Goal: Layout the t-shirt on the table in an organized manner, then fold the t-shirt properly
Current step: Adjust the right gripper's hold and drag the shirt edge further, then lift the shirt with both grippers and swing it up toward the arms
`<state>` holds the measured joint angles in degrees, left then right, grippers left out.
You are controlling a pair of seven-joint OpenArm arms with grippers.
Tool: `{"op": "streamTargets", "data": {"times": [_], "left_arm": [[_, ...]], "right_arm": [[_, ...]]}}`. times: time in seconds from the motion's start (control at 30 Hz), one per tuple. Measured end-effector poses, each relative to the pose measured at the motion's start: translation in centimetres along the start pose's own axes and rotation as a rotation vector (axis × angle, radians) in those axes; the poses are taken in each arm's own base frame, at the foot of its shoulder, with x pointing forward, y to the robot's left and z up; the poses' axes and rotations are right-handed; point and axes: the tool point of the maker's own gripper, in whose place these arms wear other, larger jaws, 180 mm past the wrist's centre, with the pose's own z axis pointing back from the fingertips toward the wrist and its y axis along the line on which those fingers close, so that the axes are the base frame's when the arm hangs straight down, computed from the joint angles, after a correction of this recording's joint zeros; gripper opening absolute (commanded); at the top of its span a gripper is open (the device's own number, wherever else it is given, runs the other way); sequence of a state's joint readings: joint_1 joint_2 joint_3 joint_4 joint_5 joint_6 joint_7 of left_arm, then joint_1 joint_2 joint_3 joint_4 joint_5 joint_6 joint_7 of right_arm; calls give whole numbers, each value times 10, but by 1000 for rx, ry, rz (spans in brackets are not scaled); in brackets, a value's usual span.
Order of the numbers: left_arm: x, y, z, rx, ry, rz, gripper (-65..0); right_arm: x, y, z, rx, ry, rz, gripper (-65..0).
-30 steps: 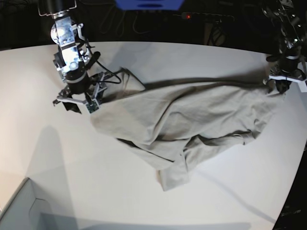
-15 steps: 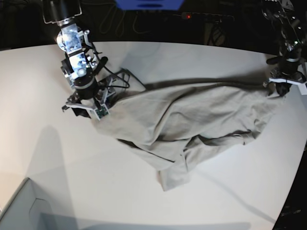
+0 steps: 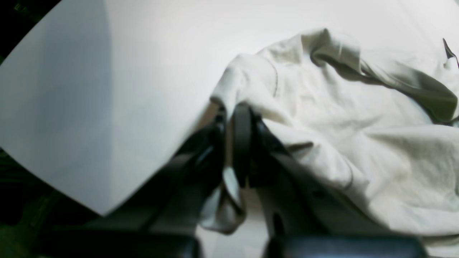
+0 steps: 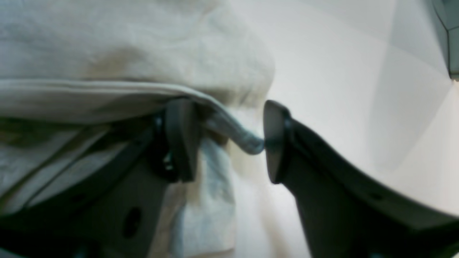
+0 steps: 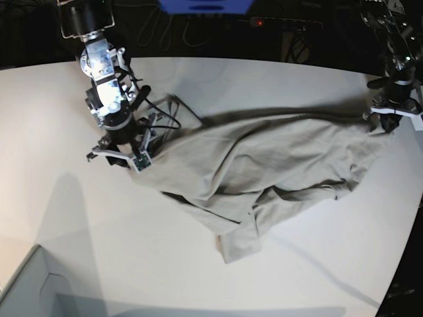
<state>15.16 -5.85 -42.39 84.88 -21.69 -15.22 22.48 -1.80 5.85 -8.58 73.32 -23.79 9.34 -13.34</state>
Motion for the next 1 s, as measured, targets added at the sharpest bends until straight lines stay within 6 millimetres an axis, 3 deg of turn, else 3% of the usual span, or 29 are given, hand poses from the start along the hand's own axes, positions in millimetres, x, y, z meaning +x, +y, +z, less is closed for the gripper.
{"op": "streamTargets", "data": {"times": [0.2, 0.33, 0.6, 0.7, 0.8, 0.9, 1.0], "left_arm": [[3, -2, -2, -3, -7, 1, -650], [3, -2, -2, -3, -7, 2, -650], [10, -6, -5, -11, -24, 7, -650], [29, -17, -6, -32, -66, -2, -650], [66, -34, -6, -60, -158, -14, -650], [105, -52, -7, -93, -254, -12, -650], [130, -73, -11, -130, -254, -31, -650]], "right_arm": [[-10, 5, -2, 12, 26, -1, -470], [-20, 4, -1, 17, 46, 12, -639], [-23, 3, 12, 10, 36, 26, -650], [4, -10, 20, -26, -33, 33, -650], [42, -27, 30, -73, -132, 35, -650], [73, -54, 39, -139, -209, 20, -650], [107, -81, 46, -205, -288, 19, -650]]}}
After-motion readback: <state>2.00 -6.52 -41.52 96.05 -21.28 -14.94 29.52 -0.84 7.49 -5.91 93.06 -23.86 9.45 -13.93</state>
